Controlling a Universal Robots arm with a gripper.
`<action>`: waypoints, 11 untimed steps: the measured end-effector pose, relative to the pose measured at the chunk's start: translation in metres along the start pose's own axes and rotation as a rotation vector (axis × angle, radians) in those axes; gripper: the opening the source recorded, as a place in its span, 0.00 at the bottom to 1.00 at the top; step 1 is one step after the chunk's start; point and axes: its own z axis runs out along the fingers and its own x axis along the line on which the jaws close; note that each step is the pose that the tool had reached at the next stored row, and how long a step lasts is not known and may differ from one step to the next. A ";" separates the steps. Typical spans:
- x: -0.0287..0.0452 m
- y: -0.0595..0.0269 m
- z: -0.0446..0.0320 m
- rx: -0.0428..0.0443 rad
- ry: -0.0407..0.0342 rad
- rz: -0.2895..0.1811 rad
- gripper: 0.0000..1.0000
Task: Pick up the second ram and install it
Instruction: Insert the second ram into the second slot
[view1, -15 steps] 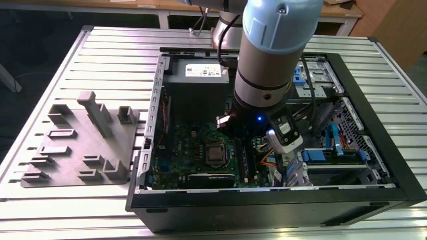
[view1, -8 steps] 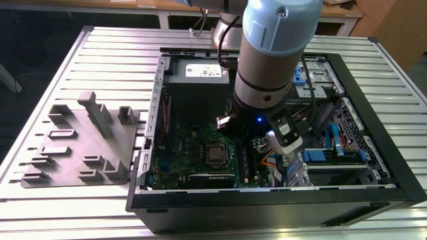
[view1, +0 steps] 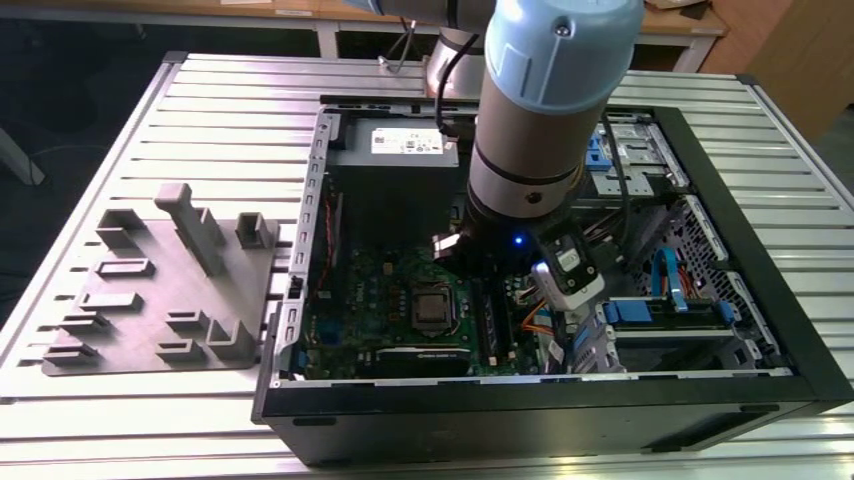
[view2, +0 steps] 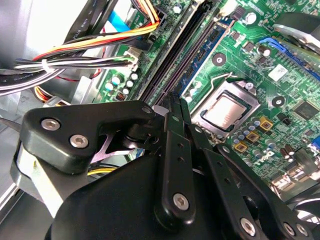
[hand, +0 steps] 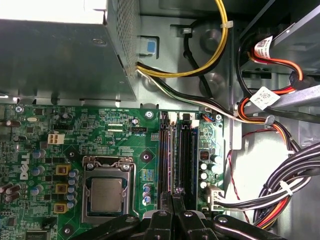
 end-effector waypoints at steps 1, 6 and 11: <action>0.0000 0.0000 0.0001 -0.0001 -0.0001 0.000 0.08; 0.0000 0.0001 0.0002 -0.0012 -0.0002 0.000 0.08; 0.0000 0.0000 0.0001 -0.0012 -0.0001 0.000 0.08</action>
